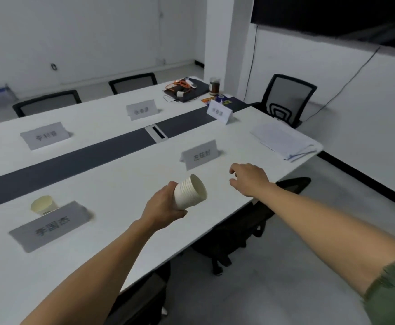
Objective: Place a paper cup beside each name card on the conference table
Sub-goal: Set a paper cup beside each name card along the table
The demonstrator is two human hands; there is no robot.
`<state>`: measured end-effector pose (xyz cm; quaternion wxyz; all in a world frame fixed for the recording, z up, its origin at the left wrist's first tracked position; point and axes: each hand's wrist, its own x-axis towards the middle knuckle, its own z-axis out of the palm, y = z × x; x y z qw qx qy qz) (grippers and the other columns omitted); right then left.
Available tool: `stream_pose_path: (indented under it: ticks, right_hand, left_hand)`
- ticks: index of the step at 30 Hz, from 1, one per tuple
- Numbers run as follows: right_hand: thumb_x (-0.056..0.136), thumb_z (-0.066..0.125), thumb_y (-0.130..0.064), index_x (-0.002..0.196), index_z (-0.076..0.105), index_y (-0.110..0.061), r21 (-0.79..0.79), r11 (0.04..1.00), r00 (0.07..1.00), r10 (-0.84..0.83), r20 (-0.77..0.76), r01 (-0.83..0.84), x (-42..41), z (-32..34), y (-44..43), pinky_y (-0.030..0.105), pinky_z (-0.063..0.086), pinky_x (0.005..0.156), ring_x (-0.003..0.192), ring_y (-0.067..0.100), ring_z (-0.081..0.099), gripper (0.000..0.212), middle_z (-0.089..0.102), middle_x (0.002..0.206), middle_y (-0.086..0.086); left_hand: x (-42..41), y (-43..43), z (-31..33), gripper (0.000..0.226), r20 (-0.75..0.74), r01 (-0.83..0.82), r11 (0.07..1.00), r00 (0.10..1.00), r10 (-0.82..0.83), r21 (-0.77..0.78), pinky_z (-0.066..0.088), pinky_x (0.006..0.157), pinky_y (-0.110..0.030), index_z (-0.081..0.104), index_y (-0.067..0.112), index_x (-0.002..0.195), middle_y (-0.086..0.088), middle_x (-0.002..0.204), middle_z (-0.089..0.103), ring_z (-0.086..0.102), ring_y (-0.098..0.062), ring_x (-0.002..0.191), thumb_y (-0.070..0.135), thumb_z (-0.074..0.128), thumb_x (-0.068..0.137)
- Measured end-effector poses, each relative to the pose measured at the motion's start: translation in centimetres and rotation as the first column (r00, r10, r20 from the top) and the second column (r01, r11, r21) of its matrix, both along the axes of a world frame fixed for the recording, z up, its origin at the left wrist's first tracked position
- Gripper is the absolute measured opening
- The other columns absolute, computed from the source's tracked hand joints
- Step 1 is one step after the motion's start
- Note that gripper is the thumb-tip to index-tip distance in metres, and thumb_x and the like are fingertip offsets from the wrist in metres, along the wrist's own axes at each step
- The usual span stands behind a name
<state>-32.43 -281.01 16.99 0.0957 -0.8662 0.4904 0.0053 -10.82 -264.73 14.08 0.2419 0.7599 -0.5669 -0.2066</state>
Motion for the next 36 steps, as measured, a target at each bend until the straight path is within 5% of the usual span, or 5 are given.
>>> stream_pose_path:
  ticks: [7, 23, 36]
  right_hand:
    - [0.097, 0.049, -0.031, 0.133, 0.051, -0.017, -0.036, 0.997, 0.998, -0.064, -0.011, 0.063, -7.2, 0.0, -5.3, 0.036, 0.046, 0.084, 0.11, 0.027, 0.06, 0.038, 0.062, 0.128, 0.004]
    - [0.097, 0.051, -0.031, 0.133, 0.052, -0.018, -0.071, 0.996, 0.997, 0.05, -0.052, -0.054, -4.6, 1.7, -25.1, 0.038, 0.049, 0.088, 0.11, 0.027, 0.061, 0.038, 0.064, 0.127, 0.004]
    - [0.098, 0.053, -0.032, 0.131, 0.052, -0.019, 0.051, 0.904, 0.905, 0.426, -0.009, -0.425, 5.2, -1.7, -35.8, 0.035, 0.052, 0.085, 0.105, 0.024, 0.062, 0.036, 0.064, 0.127, 0.003]
  left_hand:
    - [-6.0, -6.9, 0.2, 0.062, 0.045, 0.092, 0.996, 0.995, -0.092, 0.011, 0.055, 0.081, -0.043, 0.047, 0.027, 0.117, 0.004, 0.108, 0.061, 0.058, -0.022, 0.095, 0.027, 0.083, 0.066]
    - [-5.1, -25.8, -0.8, 0.065, 0.052, 0.043, 0.999, 0.998, -0.044, 0.014, 0.05, 0.074, -0.031, 0.047, 0.028, 0.118, 0.007, 0.108, 0.059, 0.056, -0.019, 0.098, 0.026, 0.085, 0.065]
    - [-2.7, -31.2, -2.2, 0.066, 0.096, -0.331, 0.94, 0.942, 0.323, 0.086, 0.058, 0.082, -0.034, 0.048, 0.028, 0.12, 0.006, 0.112, 0.061, 0.059, -0.018, 0.097, 0.029, 0.086, 0.066]
